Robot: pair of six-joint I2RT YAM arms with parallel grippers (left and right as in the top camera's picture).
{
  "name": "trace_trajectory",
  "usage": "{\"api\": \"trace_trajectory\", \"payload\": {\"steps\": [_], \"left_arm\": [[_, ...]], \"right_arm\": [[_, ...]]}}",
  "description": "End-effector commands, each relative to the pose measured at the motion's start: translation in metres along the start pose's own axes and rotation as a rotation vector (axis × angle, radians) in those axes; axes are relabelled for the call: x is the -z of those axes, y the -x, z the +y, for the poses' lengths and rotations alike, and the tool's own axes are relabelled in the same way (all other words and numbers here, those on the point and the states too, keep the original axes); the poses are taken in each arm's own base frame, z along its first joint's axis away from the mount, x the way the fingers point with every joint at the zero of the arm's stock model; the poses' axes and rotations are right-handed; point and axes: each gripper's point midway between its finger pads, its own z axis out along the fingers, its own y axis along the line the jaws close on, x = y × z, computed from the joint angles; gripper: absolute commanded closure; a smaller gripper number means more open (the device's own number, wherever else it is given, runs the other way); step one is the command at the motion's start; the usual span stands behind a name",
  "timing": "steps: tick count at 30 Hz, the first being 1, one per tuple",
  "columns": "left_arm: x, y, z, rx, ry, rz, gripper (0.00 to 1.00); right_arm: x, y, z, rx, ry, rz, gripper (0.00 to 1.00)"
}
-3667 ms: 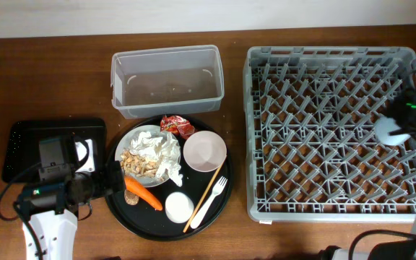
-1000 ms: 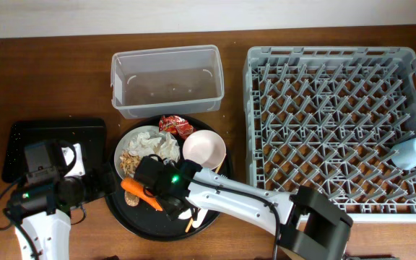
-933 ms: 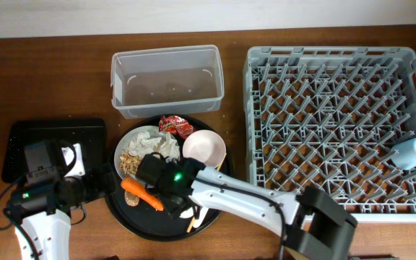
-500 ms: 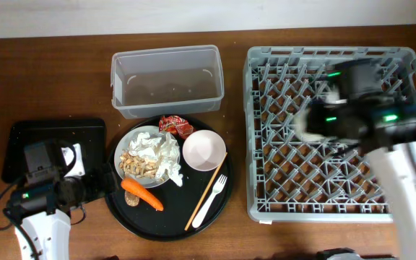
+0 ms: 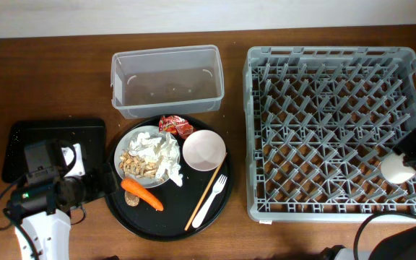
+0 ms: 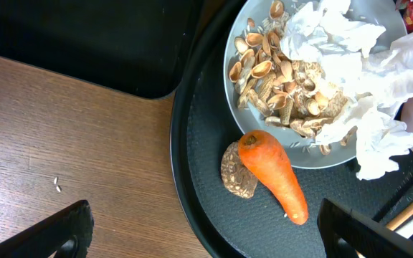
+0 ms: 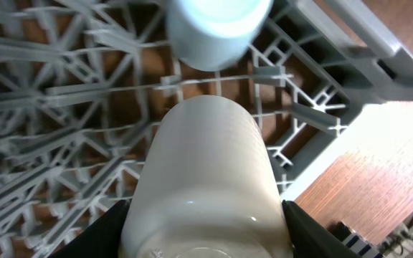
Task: Sort waste into correct bins and load items into the dishwasher rack
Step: 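Place the white cup in the rack's lower right corner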
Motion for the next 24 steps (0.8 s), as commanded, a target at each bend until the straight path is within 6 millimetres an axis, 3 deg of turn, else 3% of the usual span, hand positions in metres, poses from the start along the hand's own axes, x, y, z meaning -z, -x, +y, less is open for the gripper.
{"api": "trace_trajectory", "payload": {"steps": [1, 4, 9, 13, 18, 24], "left_arm": [[0.004, 0.004, -0.002, -0.021, -0.013, -0.015, 0.01], [0.004, 0.004, -0.002, -0.021, -0.013, -0.015, 0.01], [0.004, 0.004, -0.002, -0.021, -0.013, -0.015, 0.01], [0.004, 0.004, -0.002, -0.021, -0.013, -0.015, 0.01], [0.004, 0.004, -0.002, -0.021, -0.013, -0.015, 0.01], [0.004, 0.004, -0.002, -0.021, -0.013, -0.015, 0.01]], "right_arm": [[-0.009, -0.001, -0.009, -0.019, -0.015, 0.014, 0.47], [-0.013, -0.001, -0.013, -0.020, -0.040, 0.016, 0.47], [-0.037, -0.009, -0.017, -0.035, -0.060, 0.024, 0.47], [-0.035, -0.006, -0.016, -0.039, -0.056, 0.011, 0.47], [-0.014, 0.014, -0.011, -0.044, -0.032, -0.048, 0.47], [-0.013, 0.019, -0.012, -0.045, -0.043, -0.071, 0.47]]}}
